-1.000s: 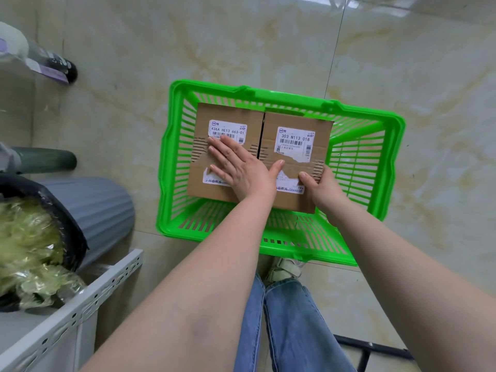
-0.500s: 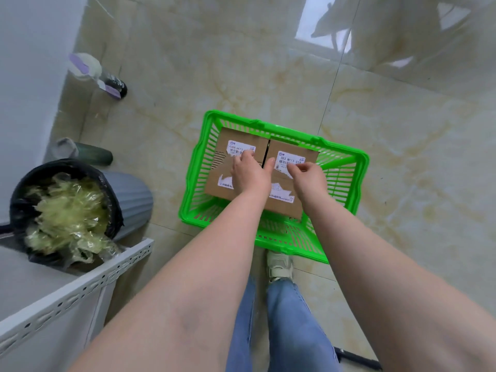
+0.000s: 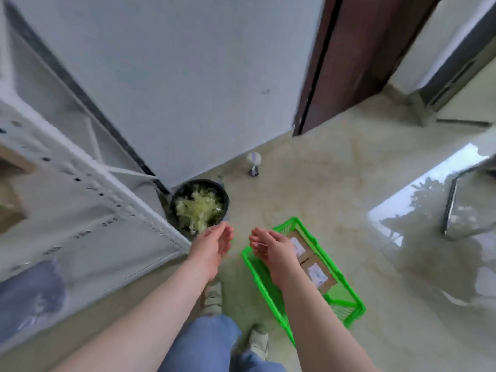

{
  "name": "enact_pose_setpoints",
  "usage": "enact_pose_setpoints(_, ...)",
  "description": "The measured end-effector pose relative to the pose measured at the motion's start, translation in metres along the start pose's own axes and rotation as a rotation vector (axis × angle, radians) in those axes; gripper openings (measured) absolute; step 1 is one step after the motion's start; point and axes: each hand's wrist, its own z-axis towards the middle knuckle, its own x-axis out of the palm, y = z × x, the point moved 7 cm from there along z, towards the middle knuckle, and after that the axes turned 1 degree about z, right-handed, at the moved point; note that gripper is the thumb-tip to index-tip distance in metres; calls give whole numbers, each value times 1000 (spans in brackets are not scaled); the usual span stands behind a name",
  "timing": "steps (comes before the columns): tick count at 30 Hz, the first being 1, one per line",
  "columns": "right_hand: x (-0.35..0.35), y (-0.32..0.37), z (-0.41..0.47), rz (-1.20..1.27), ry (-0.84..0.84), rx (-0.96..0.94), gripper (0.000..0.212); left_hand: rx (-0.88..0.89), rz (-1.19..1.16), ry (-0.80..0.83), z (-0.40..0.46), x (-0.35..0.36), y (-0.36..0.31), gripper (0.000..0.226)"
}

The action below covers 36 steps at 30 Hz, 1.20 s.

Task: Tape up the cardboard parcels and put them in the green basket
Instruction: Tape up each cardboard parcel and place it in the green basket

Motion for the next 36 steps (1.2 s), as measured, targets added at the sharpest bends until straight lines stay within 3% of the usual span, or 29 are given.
enact_pose_setpoints(5, 162, 21, -57, -234, 291, -36, 8, 204, -314, -174, -81, -118, -113, 13)
enact_pose_setpoints(12, 367, -13, -141, -514, 607, -99, 12, 387, -578, -422, -152, -300, -206, 18)
enact_pose_setpoints(18, 521, -69, -177, -476, 562, -143, 14, 474, -656, -522, -173, -456, -276, 20)
enact_pose_setpoints(22, 601, -119, -197, -465, 529, -105, 18, 415, -602, -545, -169, -530, -294, 25)
enact_pose_setpoints(30, 676, -172, -202, -464, 445, -43, 21, 298, -628, -507, -153, -614, -303, 28)
enact_pose_setpoints(36, 726, -188, -190, -548, 439, -49, 20, 298, -641, -578, -144, -672, -320, 28)
